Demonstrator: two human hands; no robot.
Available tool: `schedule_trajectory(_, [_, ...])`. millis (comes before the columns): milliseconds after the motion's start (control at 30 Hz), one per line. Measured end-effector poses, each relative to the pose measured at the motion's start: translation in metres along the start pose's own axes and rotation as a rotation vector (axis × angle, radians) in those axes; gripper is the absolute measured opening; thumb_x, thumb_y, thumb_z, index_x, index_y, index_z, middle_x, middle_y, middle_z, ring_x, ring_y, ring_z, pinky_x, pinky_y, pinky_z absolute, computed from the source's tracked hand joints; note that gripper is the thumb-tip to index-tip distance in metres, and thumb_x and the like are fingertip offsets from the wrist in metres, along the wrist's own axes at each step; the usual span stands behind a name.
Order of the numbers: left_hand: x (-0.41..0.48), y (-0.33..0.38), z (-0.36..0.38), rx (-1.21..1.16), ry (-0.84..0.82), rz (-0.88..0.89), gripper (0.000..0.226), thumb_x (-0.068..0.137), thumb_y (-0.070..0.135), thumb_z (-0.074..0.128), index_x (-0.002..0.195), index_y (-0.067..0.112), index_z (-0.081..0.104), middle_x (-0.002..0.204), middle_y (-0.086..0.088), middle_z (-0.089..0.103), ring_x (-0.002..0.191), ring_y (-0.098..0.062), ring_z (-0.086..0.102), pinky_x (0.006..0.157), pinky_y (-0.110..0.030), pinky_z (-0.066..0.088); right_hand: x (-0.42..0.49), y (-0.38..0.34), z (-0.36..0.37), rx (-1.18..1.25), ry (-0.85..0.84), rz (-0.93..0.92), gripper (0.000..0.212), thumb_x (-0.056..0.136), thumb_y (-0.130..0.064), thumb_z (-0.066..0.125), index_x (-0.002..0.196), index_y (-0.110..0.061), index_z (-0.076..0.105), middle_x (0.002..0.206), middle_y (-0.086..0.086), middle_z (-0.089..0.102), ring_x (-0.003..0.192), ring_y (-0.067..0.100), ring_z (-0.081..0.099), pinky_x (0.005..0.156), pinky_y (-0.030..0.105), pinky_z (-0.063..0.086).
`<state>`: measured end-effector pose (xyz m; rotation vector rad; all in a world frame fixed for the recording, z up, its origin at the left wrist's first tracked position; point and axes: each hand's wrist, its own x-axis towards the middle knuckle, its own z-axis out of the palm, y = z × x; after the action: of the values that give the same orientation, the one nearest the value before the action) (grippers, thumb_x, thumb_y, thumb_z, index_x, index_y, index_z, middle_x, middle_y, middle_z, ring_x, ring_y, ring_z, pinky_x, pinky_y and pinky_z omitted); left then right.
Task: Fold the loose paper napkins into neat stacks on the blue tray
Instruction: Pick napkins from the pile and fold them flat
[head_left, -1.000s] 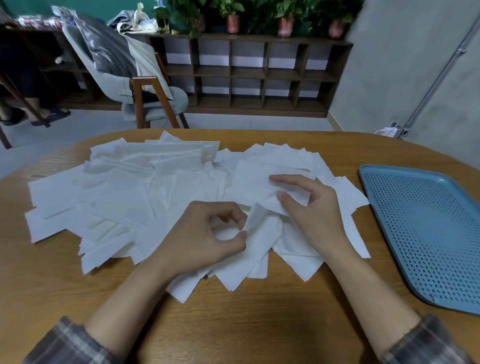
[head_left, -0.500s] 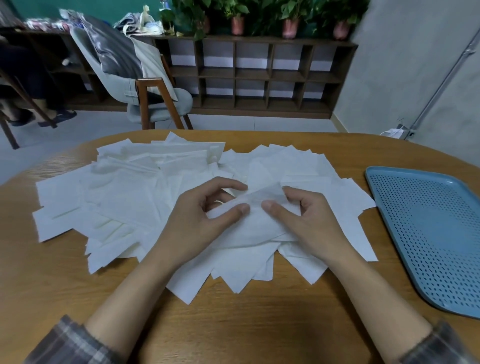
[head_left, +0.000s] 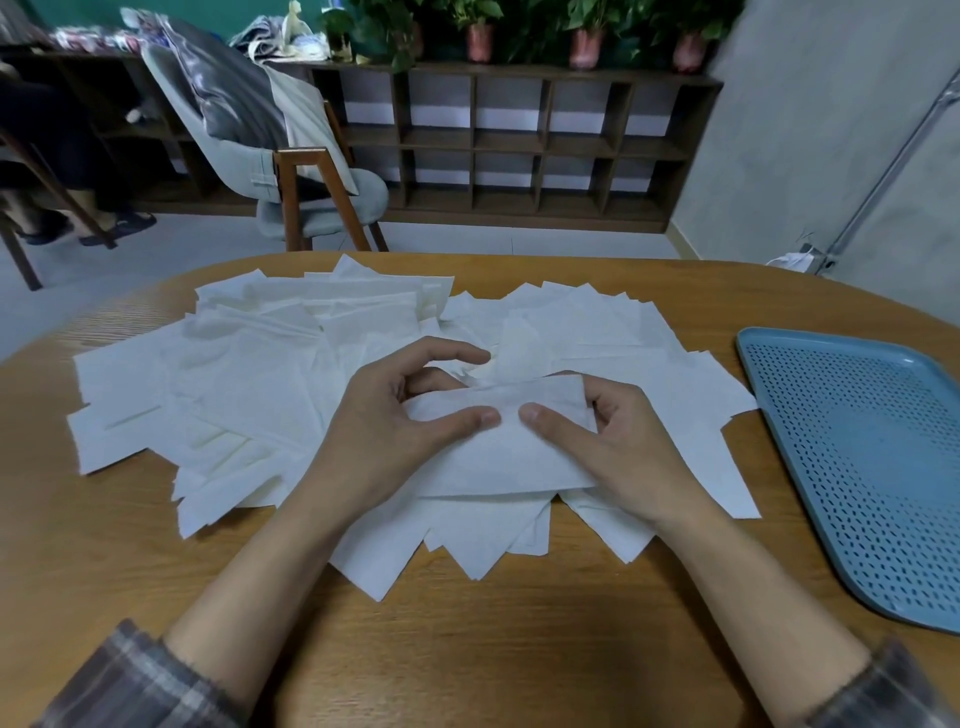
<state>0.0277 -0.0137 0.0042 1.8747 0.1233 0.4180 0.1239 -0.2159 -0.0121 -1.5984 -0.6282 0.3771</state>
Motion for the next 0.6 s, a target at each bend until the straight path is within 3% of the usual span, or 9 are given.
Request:
schedule_trajectory(200, [0.0022,-0.0072,0.0022,0.031,0.092,0.048,0.032,0.08,0.026,0.091,0.107,0.03,0.076,0.09,0.007,0.077,0.094,-0.011,0.073,0.083,-0.026,0.059,0.0005,0.0,-0.0019,-0.019,0.005,-0.021,0.012,0.097,-0.018,0.073,0.107,-0.016,0.079,0.104,-0.003,0.08,0.101,0.014,0.075,0.08,0.022,0.055])
schedule_trajectory(367, [0.0049,-0.0088,0.0025,0.048,0.09,0.066,0.016,0.086,0.03,0.084,0.098,0.026,0.075,0.117,0.018,0.074,0.119,-0.001,0.065,0.097,-0.017,0.047,-0.0004,-0.003,-0.001,0.116,0.035,0.021,0.019,0.09,-0.026,0.073,0.106,-0.017,0.08,0.107,0.001,0.081,0.105,0.019,0.076,0.088,0.032,0.059])
schedule_trajectory(500, [0.0043,-0.0075,0.003,-0.087,0.029,-0.022,0.009,0.092,0.02,0.08,0.091,0.014,0.073,0.095,0.01,0.077,0.086,-0.004,0.071,0.069,-0.016,0.052,0.0003,-0.002,-0.0018,0.194,0.072,0.073,0.024,0.087,-0.033,0.073,0.103,-0.017,0.082,0.108,0.007,0.081,0.105,0.025,0.077,0.093,0.043,0.058])
schedule_trajectory(600, [0.0042,-0.008,0.0048,-0.136,0.055,-0.045,0.011,0.09,0.019,0.082,0.089,0.011,0.075,0.087,0.004,0.076,0.077,-0.008,0.071,0.062,-0.018,0.052,0.0005,-0.002,-0.0029,0.179,0.097,0.083,0.024,0.089,-0.032,0.073,0.104,-0.014,0.081,0.106,0.007,0.081,0.103,0.024,0.077,0.091,0.042,0.059])
